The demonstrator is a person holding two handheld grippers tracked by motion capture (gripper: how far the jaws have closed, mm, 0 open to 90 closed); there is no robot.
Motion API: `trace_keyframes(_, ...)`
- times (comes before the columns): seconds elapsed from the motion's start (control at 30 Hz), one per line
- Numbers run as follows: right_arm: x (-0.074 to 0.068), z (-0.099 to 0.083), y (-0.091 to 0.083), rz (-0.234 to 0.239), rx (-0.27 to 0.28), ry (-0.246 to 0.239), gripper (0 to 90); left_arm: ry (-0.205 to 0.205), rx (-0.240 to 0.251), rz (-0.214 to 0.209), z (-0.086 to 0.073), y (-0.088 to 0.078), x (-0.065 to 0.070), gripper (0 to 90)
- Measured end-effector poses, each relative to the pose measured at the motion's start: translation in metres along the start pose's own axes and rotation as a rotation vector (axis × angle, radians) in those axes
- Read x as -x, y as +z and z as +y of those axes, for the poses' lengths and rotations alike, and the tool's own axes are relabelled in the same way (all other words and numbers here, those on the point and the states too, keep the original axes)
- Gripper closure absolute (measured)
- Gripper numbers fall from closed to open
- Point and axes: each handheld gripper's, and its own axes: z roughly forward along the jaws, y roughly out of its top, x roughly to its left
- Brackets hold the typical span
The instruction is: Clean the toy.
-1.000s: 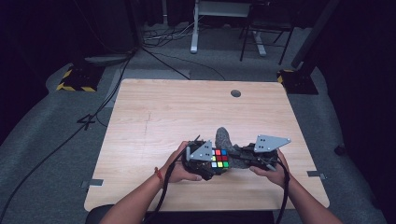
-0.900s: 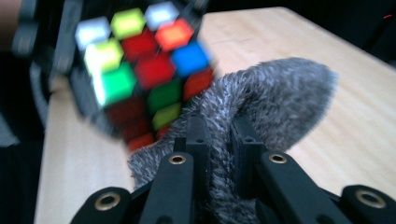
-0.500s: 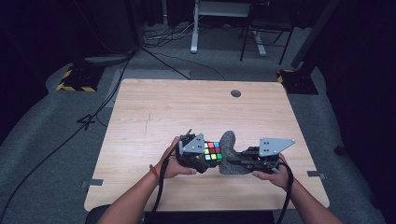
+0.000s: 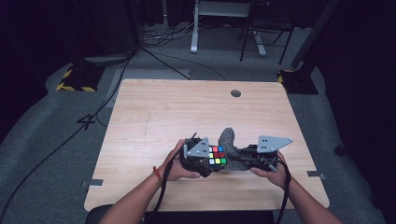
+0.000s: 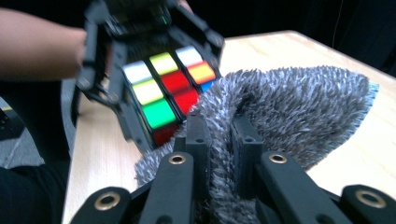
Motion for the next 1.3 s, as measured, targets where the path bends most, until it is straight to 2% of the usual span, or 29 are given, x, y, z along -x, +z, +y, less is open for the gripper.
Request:
trace_keyframes(0.1,0.002,-0.003,0.002,0.008,-0.010,0.010,80.6,0.010,0.011,0.001,0.002,-0.001,0.002,33.6)
trace_keyframes(0.13,0.002,-0.003,0.001,0.045,0.020,0.015,80.6,0.014,-0.002,0.008,0.001,0.000,0.002,33.5)
trace_keyframes(0.3,-0.001,0.000,-0.002,0.086,0.048,0.011,80.6,0.006,-0.015,0.010,-0.003,0.002,-0.002,33.6)
trace_keyframes(0.33,-0.001,0.001,-0.003,0.100,0.050,0.014,80.6,0.001,-0.016,0.027,-0.004,0.000,-0.005,33.5)
trace_keyframes(0.4,-0.002,0.001,-0.002,0.132,0.017,0.006,80.6,-0.019,0.038,0.011,-0.004,-0.006,-0.007,33.6)
trace_keyframes(0.47,-0.003,-0.001,0.003,0.109,-0.026,-0.004,80.6,-0.014,0.065,-0.002,-0.001,-0.010,-0.006,33.6)
trace_keyframes(0.5,-0.003,-0.001,0.003,0.109,-0.026,-0.004,80.6,-0.014,0.065,-0.002,-0.001,-0.010,-0.006,33.6)
trace_keyframes(0.53,-0.004,-0.004,0.009,0.101,-0.062,-0.010,80.6,-0.005,0.081,-0.010,0.003,-0.012,-0.004,33.6)
trace_keyframes(0.63,-0.003,-0.006,0.012,0.113,-0.064,-0.005,80.6,0.015,0.060,-0.004,0.003,-0.010,-0.001,33.6)
trace_keyframes(0.7,-0.005,-0.004,0.011,0.111,-0.043,-0.012,80.6,0.006,0.052,-0.006,0.001,-0.008,-0.002,33.5)
trace_keyframes(0.73,-0.005,-0.003,0.009,0.110,-0.027,-0.014,80.6,0.009,0.036,-0.003,0.000,-0.007,-0.003,33.5)
trace_keyframes(0.77,-0.003,-0.001,0.003,0.112,0.022,-0.002,80.6,-0.007,0.021,-0.005,-0.002,-0.004,-0.005,33.4)
trace_keyframes(0.8,-0.003,-0.001,0.001,0.118,0.030,0.005,80.6,-0.014,0.013,-0.015,-0.002,-0.002,-0.005,33.4)
trace_keyframes(0.87,-0.002,-0.001,0.000,0.117,0.032,0.007,80.6,-0.018,0.009,-0.017,-0.002,-0.001,-0.005,33.3)
trace_keyframes(1.0,-0.003,-0.004,0.003,0.127,0.036,0.001,80.7,-0.006,-0.029,0.004,0.000,0.002,-0.003,29.1)
trace_keyframes(1.17,-0.004,-0.002,0.000,0.122,0.050,-0.004,80.8,-0.015,-0.030,0.006,0.000,0.002,-0.003,30.0)
trace_keyframes(1.2,-0.004,-0.002,0.001,0.120,0.041,-0.010,80.8,-0.011,-0.054,0.010,-0.001,0.004,-0.003,30.0)
trace_keyframes(1.27,-0.004,-0.003,0.001,0.120,0.037,-0.012,80.8,-0.011,-0.061,0.012,-0.002,0.004,-0.004,30.2)
trace_keyframes(1.3,-0.004,-0.003,0.001,0.125,0.042,-0.008,80.9,-0.011,-0.080,0.010,-0.002,0.005,-0.004,32.3)
